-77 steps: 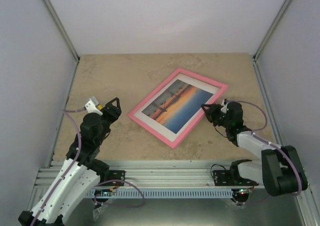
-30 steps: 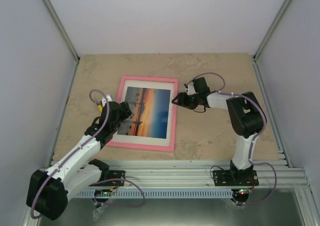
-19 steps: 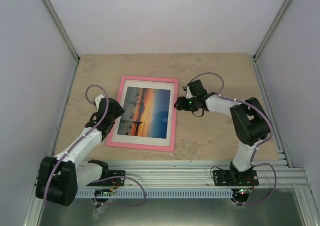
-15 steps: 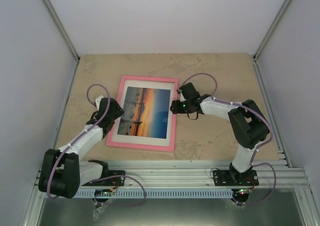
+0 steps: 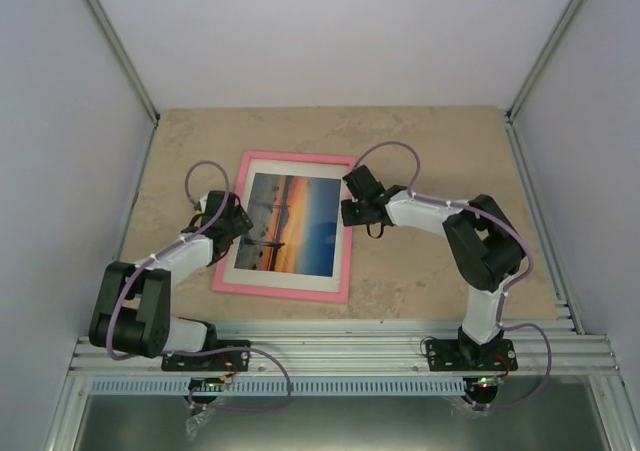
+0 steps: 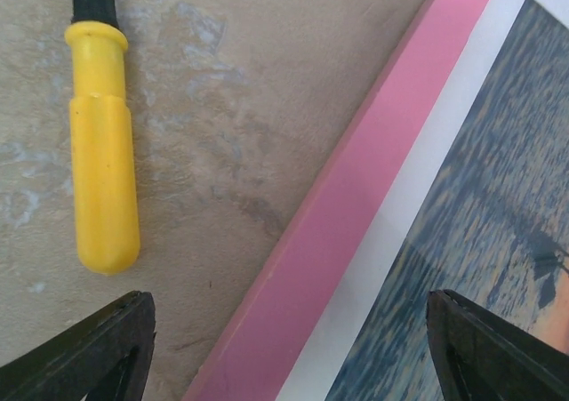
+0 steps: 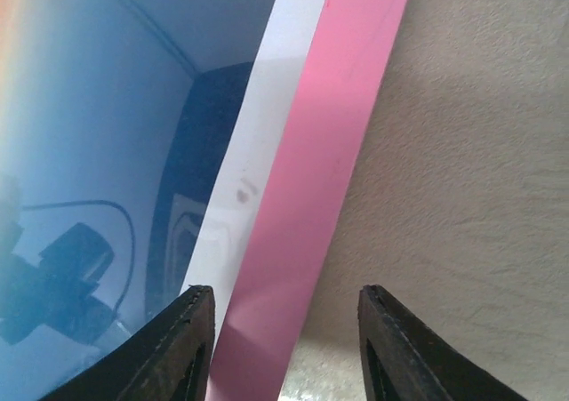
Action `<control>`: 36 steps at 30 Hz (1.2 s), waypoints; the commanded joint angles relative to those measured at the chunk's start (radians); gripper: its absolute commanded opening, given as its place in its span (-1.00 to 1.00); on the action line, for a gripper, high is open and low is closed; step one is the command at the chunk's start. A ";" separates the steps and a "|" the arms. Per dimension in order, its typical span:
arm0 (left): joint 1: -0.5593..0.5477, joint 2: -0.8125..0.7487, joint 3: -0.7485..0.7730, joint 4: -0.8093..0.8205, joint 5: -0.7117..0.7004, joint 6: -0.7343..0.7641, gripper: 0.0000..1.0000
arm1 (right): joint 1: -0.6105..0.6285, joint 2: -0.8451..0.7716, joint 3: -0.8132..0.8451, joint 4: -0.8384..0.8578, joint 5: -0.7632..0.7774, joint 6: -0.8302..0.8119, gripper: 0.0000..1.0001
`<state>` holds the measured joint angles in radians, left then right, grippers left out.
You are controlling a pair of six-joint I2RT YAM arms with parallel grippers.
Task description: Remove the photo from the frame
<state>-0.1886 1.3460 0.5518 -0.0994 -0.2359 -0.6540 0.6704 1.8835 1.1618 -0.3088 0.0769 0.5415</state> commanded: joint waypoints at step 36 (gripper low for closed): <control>-0.039 0.009 -0.028 -0.032 0.100 -0.030 0.39 | -0.030 0.035 0.064 -0.041 0.068 -0.061 -0.37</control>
<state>-0.2096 1.3659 0.5289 -0.1101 -0.1291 -0.6674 0.6437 1.9583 1.2560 -0.3428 0.1390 0.4717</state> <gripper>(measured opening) 0.720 0.317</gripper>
